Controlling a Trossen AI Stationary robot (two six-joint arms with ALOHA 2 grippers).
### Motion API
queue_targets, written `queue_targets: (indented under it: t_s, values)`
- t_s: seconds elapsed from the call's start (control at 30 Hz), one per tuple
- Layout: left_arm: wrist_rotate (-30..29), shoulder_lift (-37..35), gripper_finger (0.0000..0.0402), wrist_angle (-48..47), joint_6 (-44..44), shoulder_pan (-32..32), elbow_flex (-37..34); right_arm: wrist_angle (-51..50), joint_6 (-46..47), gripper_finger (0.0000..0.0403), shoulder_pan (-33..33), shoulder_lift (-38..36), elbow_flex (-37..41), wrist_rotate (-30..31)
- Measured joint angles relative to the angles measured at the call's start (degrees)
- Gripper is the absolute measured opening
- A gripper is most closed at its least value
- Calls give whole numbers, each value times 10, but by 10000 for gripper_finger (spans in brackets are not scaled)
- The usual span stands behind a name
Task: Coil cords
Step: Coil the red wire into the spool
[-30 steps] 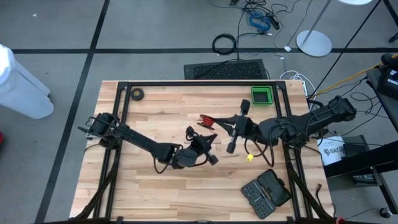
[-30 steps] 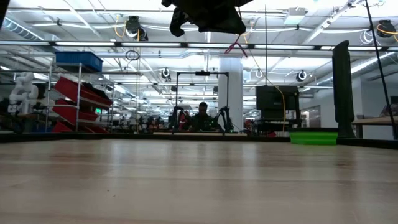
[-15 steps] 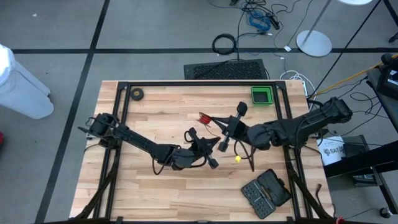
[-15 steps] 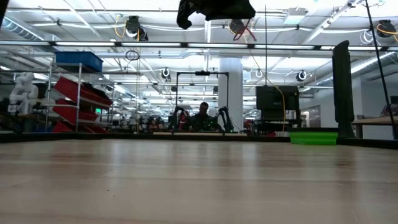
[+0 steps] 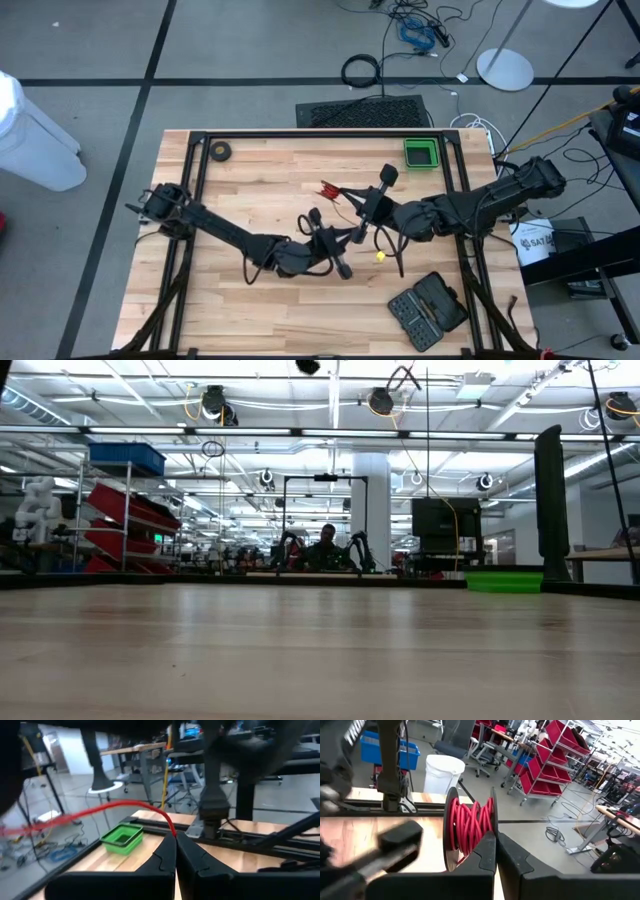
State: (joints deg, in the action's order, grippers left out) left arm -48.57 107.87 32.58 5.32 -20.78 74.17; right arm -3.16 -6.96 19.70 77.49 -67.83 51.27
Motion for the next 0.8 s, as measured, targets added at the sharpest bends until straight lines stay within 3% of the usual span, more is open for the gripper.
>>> queue_targets:
  t_s: [0.27, 0.57, 0.8]
  values:
    - [4, -3, 1, -53, 60, -23, 51, -17, -1, 0, 0, 0, 0, -1]
    - [-30, -25, 1, -221, 12, -26, 90, -17, -2, 0, 2, 0, 0, -6]
    - [-47, -48, 1, -244, 11, -34, 91, -17, -12, 0, 4, 0, 0, -6]
